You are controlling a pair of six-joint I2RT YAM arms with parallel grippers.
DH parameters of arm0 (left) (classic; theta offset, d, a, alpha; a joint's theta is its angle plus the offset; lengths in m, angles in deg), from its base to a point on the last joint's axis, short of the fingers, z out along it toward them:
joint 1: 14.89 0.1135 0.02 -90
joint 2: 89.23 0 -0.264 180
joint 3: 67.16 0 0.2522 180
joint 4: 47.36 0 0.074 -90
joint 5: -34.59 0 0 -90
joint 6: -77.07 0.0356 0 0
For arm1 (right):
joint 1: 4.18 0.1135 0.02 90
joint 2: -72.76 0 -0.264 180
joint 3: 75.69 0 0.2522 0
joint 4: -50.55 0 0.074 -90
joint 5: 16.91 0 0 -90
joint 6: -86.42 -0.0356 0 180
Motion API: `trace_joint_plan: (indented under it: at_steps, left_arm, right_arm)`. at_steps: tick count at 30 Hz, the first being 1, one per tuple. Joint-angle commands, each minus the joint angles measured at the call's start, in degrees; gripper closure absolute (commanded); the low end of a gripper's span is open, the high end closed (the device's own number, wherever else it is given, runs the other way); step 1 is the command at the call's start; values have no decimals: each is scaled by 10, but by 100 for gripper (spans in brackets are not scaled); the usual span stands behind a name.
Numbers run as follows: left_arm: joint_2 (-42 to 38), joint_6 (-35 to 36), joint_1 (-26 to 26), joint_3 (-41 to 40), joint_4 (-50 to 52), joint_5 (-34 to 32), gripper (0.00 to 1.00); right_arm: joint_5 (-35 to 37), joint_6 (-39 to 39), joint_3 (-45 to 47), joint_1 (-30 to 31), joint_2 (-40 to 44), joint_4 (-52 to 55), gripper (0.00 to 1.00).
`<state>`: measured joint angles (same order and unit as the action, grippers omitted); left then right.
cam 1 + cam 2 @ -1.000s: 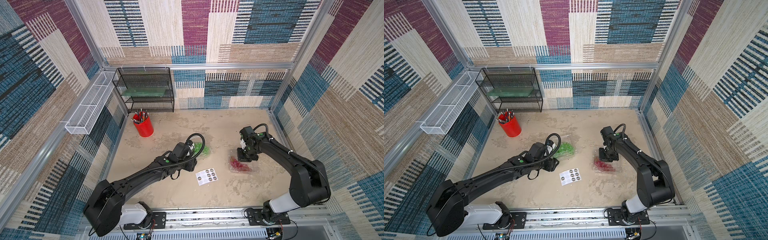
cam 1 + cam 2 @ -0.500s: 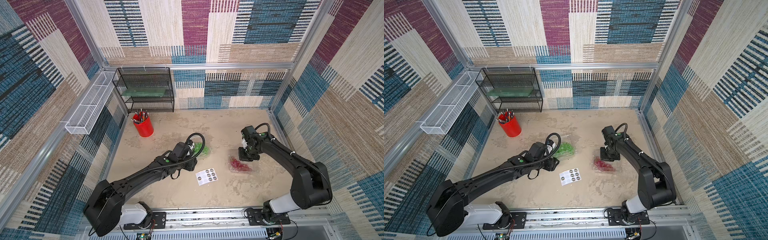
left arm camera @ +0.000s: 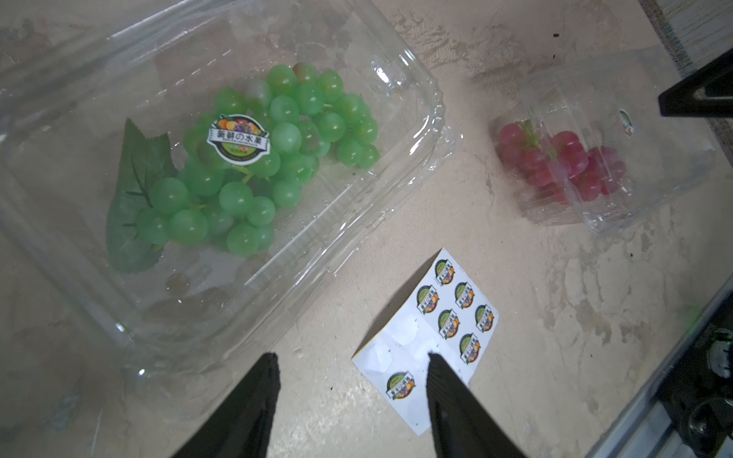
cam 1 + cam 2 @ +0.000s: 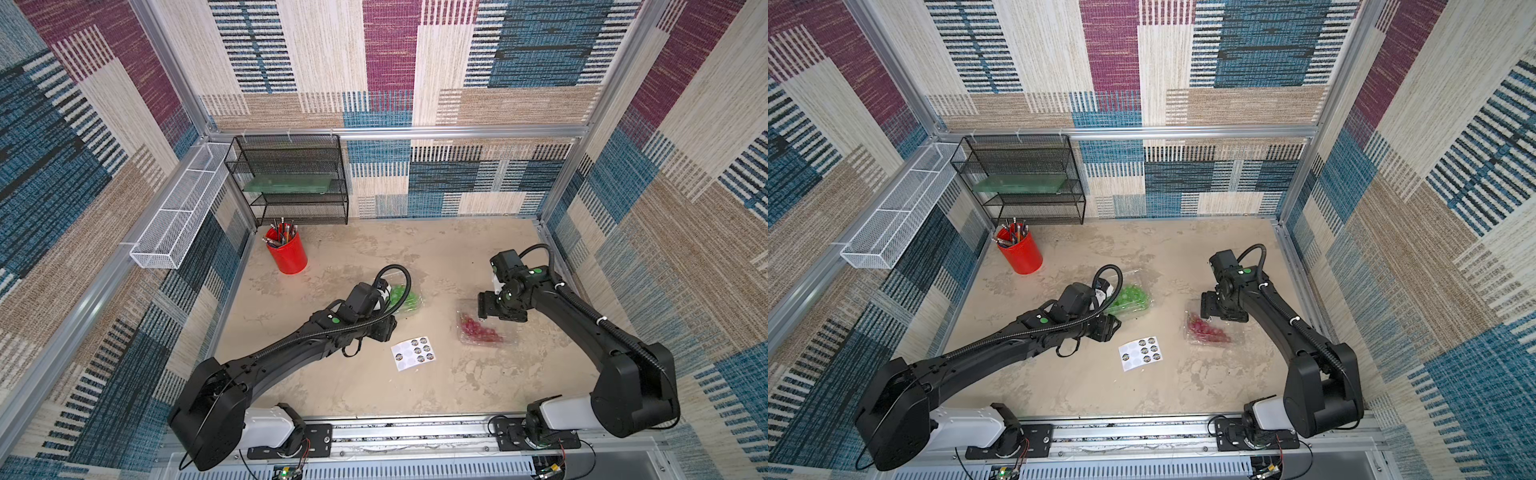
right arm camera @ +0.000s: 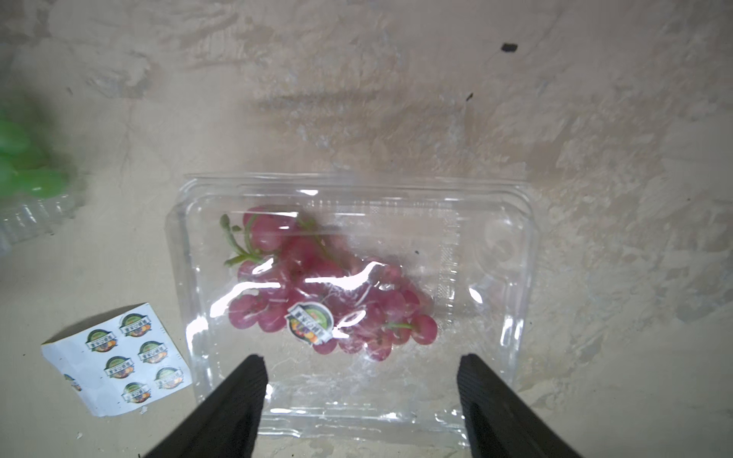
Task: Label fruit boxes
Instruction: Stick the label on the fruit box.
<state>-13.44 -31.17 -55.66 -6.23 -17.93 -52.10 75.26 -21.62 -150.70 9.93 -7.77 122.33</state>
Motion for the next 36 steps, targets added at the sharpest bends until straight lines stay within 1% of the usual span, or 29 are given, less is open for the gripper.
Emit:
trace_joint_plan:
  at_steps: [1,7,26,32,34,36]
  left_arm:
    - [1,-2,0,6,-13,6,38]
    - [-5,-2,0,4,-10,2,38]
    - [-7,-4,0,0,-8,-6,38]
    - [-8,-2,0,0,-8,-8,38]
    - [-7,-3,0,1,-9,-6,38]
    - [-7,-3,0,1,-8,-7,38]
  right_arm:
    - [19,-7,8,-3,-5,-11,18]
    - [13,-6,20,-15,-10,-26,18]
    - [15,-8,21,-16,-37,-54,16]
    - [4,-8,-12,-10,-31,-34,21]
    - [1,-9,-30,-7,-20,-19,25]
    - [-7,-10,-39,-6,-8,-9,32]
